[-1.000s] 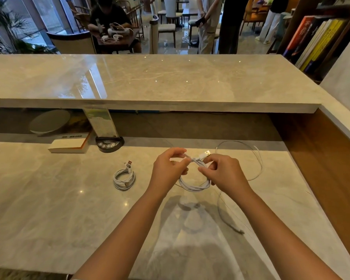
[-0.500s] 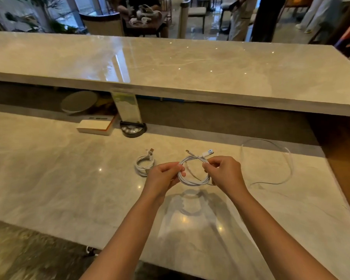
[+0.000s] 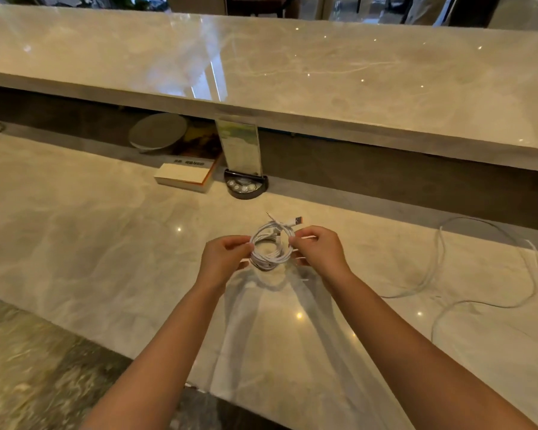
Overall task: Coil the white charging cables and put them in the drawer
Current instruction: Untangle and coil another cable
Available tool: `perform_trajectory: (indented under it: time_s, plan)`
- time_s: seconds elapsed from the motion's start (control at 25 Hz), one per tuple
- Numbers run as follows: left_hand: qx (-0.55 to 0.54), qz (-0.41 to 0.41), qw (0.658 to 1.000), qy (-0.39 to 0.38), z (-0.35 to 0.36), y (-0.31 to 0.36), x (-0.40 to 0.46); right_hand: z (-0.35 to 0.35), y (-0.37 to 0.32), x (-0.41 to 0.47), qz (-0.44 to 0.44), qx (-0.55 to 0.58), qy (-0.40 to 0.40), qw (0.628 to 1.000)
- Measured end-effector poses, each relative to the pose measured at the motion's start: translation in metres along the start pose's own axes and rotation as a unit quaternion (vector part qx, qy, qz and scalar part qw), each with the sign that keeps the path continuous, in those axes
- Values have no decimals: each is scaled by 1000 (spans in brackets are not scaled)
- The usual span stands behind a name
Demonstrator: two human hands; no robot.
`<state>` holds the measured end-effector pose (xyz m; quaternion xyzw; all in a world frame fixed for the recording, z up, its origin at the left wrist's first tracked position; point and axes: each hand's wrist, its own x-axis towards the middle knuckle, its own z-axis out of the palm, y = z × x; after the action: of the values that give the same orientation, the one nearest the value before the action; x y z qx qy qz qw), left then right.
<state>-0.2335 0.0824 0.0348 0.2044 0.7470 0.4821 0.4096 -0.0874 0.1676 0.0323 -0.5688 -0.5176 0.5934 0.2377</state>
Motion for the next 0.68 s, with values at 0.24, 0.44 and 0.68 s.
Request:
perform_trajectory:
  time_s: [0.24,0.44,0.68]
  plan:
    - [87,22,996,7,5,-11,53,22,9,32,9,-6,52,999]
    - [96,33,995,5,6,-20,58,28,15,33,-17,-1,61,998]
    - [92,-4,996,0,1,-31,59,35,30,28,-19,-8,64,998]
